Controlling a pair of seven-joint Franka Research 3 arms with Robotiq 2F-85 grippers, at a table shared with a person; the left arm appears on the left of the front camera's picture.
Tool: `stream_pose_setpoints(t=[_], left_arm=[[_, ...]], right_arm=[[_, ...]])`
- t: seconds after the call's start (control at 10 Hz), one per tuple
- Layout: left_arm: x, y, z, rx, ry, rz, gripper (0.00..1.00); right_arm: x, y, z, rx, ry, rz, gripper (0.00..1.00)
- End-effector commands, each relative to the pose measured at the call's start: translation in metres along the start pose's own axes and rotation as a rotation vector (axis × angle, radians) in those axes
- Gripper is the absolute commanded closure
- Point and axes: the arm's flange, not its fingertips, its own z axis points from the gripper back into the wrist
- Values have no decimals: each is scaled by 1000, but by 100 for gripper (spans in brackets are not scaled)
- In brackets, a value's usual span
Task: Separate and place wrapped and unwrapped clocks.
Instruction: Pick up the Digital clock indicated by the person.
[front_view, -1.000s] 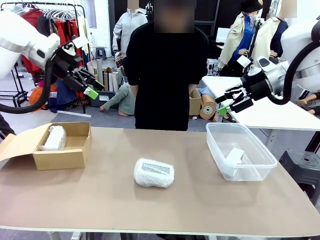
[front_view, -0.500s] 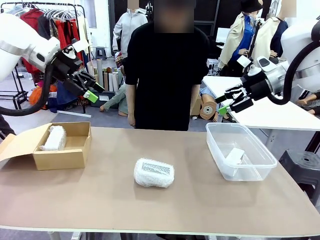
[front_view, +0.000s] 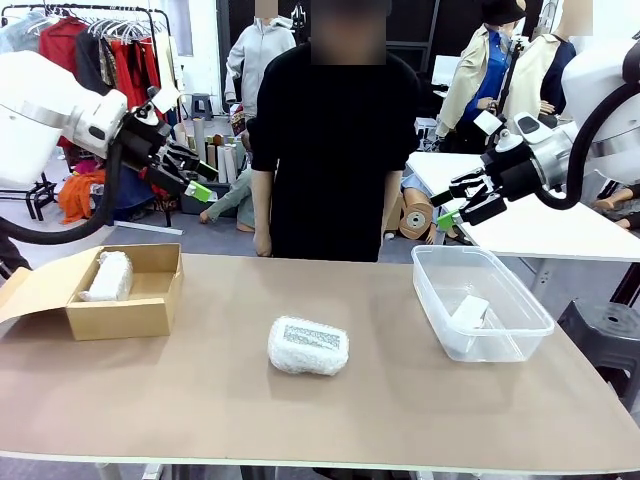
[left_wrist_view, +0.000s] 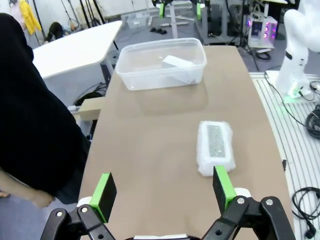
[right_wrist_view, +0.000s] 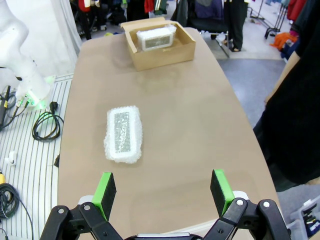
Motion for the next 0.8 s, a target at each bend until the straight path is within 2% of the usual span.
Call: stream_pose_setpoints(t=[0.0, 0.1, 0.2, 0.7], left_arm=[[1, -4, -6, 15, -30, -39, 0], [-7, 7, -12, -18, 28, -31, 0], [0, 1, -2, 6, -12, -8, 0], [0, 1, -2, 6, -12, -8, 0]], right_arm=[[2, 0, -2, -17, -3, -5, 0], [2, 0, -2, -17, -3, -5, 0], [2, 0, -2, -17, -3, -5, 0], [2, 0, -2, -17, -3, -5, 0]])
